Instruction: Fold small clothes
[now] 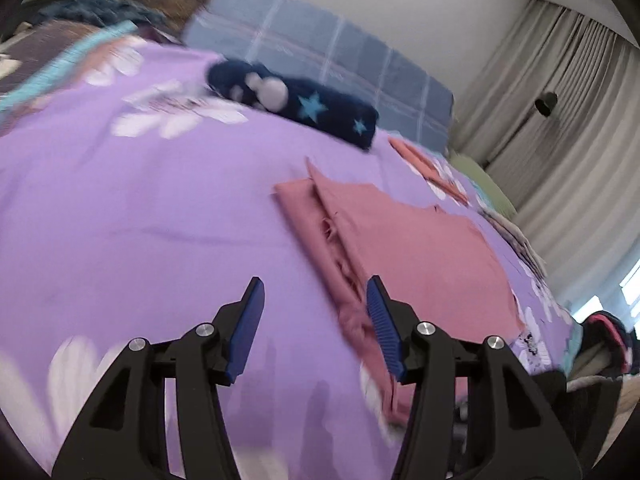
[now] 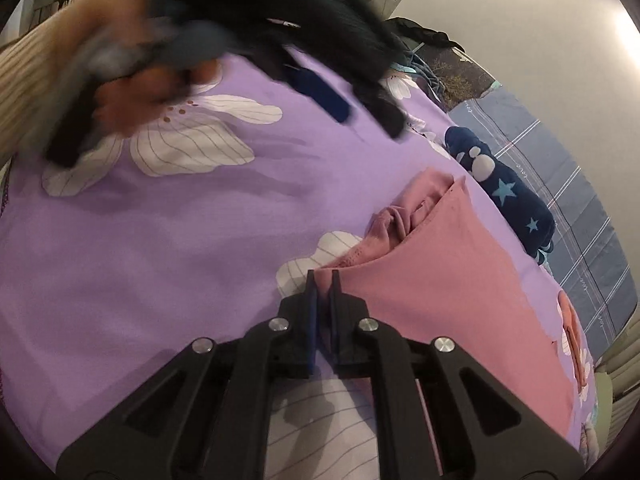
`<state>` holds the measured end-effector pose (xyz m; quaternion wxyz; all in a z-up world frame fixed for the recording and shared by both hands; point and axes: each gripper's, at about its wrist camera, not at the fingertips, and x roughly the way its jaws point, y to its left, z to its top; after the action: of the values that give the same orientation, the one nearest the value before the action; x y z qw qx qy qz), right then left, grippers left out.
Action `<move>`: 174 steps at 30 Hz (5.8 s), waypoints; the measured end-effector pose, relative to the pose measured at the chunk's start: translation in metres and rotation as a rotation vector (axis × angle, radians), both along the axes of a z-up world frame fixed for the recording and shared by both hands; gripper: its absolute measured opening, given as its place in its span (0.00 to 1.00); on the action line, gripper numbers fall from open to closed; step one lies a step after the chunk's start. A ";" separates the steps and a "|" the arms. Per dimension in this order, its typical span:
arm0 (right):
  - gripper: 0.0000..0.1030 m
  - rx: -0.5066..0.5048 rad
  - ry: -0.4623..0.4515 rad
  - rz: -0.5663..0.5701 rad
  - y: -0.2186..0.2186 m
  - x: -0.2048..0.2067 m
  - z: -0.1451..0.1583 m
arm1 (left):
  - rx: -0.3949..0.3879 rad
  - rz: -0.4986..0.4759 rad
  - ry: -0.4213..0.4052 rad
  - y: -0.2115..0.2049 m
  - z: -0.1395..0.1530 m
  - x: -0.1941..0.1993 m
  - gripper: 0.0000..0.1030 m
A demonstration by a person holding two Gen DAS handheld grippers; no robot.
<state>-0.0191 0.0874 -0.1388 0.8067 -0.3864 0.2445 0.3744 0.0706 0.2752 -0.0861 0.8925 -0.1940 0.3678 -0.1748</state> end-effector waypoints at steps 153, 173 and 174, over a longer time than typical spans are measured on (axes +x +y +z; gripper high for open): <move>0.44 -0.018 0.151 -0.099 -0.012 0.018 0.016 | -0.196 -0.100 0.044 -0.024 -0.031 0.108 0.48; 0.09 0.120 0.041 -0.314 -0.010 0.037 0.033 | -0.183 -0.058 0.138 -0.036 -0.029 0.137 0.10; 0.09 0.153 0.035 -0.329 -0.019 0.038 0.041 | -0.181 -0.058 0.131 -0.040 -0.023 0.137 0.10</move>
<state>0.0192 0.0682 -0.0975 0.8797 -0.2722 0.2893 0.2613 0.2080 0.2354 -0.1090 0.8399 -0.2742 0.4135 -0.2201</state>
